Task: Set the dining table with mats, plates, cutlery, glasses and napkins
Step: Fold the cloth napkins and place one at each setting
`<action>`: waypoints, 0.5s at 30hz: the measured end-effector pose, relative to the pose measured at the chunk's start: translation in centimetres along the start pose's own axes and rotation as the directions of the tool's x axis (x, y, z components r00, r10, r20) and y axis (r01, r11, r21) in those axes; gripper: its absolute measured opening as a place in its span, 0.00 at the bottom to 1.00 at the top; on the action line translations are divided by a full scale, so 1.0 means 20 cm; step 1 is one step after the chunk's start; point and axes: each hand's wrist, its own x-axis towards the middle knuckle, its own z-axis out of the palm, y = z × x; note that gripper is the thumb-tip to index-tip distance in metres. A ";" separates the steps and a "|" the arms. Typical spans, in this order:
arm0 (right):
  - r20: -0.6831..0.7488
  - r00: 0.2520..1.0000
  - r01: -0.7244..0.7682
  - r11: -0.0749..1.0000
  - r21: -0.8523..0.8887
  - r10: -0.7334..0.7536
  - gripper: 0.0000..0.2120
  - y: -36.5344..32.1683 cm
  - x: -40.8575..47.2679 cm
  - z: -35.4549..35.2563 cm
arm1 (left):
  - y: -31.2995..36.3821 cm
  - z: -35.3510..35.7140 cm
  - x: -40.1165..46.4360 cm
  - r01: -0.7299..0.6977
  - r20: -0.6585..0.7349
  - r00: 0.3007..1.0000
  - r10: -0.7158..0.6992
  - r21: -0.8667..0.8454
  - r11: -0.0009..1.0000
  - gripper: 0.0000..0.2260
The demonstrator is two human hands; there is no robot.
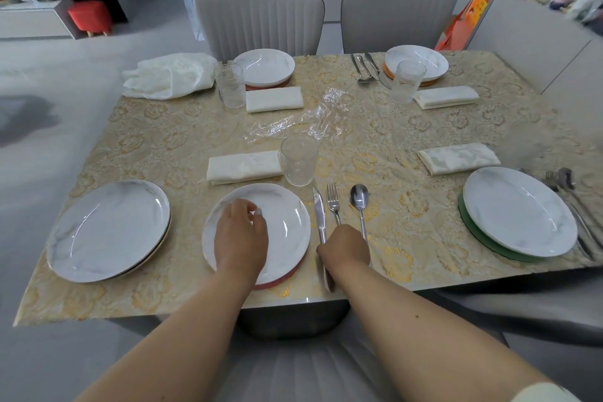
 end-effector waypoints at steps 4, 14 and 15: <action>-0.112 0.993 0.030 1.000 0.009 -0.029 0.06 0.07 0.06 -0.06 | 0.07 0.07 -0.09 -0.298 0.272 0.928 0.256 0.123 0.947 0.10; 0.002 0.999 -0.048 0.999 0.017 0.048 0.03 0.12 0.14 -0.08 | 0.12 0.34 -0.29 -0.704 0.777 0.527 0.345 0.171 0.690 0.17; 0.003 0.998 -0.060 0.998 0.019 0.060 0.03 0.13 0.14 -0.08 | 0.12 0.35 -0.30 -0.706 0.771 0.531 0.352 0.172 0.687 0.19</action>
